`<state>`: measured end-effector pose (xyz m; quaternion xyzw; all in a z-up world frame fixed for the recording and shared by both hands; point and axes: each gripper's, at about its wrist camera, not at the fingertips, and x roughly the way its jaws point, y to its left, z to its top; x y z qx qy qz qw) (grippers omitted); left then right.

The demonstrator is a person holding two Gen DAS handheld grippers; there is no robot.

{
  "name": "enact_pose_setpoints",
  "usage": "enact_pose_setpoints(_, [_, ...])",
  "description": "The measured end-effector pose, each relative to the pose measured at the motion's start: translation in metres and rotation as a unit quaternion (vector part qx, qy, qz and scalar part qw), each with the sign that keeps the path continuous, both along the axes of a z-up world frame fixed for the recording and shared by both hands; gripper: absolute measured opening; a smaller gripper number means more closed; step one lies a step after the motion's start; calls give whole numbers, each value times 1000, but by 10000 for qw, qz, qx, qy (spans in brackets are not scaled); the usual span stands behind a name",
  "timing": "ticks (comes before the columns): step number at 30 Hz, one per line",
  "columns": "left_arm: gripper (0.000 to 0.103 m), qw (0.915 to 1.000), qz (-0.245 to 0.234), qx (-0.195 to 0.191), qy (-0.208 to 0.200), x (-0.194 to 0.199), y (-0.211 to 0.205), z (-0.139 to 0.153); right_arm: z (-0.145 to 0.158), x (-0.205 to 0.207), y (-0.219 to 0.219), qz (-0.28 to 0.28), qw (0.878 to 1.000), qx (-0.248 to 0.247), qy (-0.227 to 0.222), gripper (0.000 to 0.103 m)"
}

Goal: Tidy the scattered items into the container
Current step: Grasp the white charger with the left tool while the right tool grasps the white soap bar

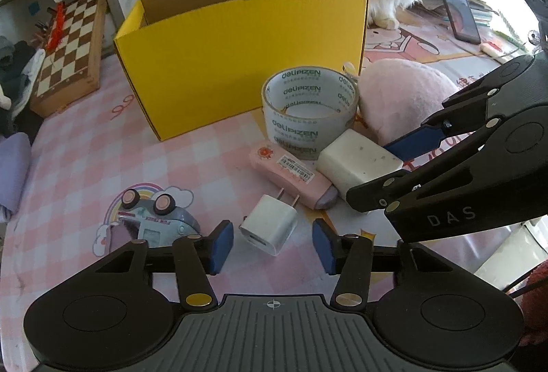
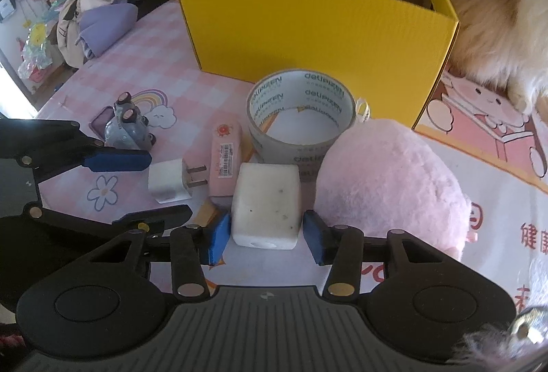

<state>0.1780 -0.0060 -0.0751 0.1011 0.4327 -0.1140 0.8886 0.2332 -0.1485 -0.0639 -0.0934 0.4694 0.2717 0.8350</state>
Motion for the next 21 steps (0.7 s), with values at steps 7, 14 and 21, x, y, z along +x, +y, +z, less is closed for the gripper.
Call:
enact_pose_setpoints(7, [45, 10000, -19, 24, 23, 6, 2, -6, -2, 3, 1, 11, 10000, -2, 68, 41])
enact_pose_setpoints(14, [35, 9998, -158, -80, 26, 3, 4, -4, -1, 1, 2, 19, 10000, -45, 31, 35])
enact_pose_setpoints(21, [34, 9994, -257, -245, 9, -7, 8, 3, 6, -7, 4, 30, 10000, -46, -24, 32])
